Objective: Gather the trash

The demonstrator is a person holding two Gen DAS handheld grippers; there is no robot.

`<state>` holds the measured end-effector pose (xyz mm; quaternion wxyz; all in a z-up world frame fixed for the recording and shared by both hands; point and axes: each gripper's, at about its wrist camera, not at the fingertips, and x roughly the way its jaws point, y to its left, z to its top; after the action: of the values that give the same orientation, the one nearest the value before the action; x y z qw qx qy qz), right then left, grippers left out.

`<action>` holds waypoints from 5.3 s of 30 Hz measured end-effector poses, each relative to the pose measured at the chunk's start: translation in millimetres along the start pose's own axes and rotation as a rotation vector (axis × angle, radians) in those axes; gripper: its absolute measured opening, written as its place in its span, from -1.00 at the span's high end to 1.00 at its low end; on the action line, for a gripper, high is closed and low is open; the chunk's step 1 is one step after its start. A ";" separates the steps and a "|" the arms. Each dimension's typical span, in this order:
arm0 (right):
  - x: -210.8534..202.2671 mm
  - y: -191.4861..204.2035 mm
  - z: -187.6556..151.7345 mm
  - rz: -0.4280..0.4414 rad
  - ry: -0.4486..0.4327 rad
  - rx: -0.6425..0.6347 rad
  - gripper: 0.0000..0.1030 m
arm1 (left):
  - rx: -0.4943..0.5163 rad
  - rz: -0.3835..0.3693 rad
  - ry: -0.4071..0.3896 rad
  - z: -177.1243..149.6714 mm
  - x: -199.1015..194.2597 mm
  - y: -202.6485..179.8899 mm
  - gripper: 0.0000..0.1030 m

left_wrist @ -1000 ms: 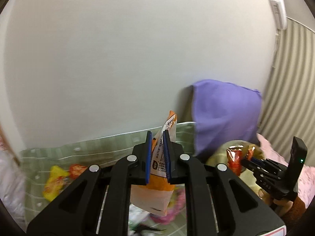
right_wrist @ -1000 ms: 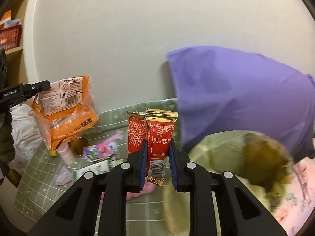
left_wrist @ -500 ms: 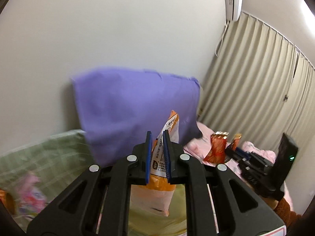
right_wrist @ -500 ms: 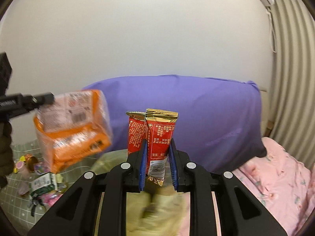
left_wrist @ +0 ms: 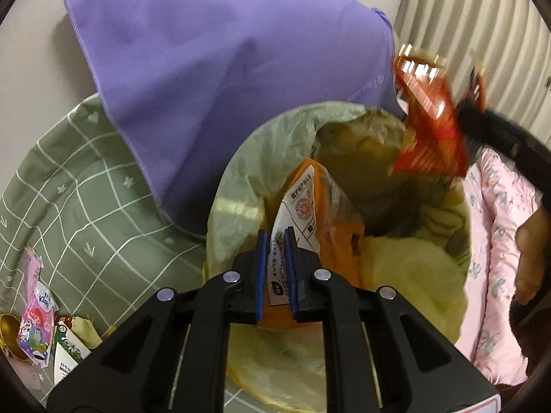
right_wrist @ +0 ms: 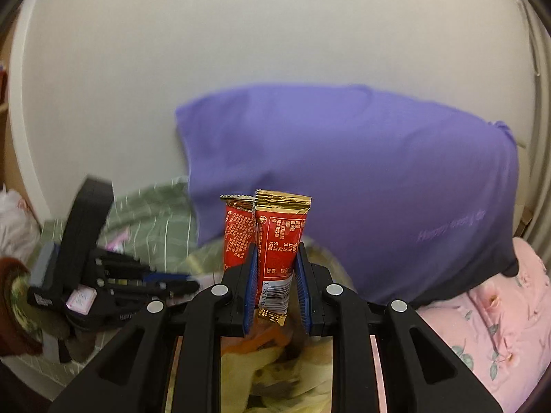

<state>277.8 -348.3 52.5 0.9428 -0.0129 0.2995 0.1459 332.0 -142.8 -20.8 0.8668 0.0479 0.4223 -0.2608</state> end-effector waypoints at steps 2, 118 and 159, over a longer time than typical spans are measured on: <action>5.4 8.1 -14.9 -0.020 0.029 0.014 0.61 | 0.008 0.001 -0.016 -2.5 -2.8 -1.6 0.82; 119.7 241.1 -66.7 0.261 0.305 -0.087 -0.04 | -0.717 0.473 -0.211 -285.6 -217.5 260.5 0.68; 111.2 228.6 -74.0 0.429 0.370 0.004 0.35 | -0.837 0.539 -0.186 -309.7 -206.1 260.7 0.66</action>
<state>258.2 -108.1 -57.0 0.8196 0.0261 0.4629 0.3367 136.8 260.0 -98.4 0.8822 -0.2198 0.3842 0.1606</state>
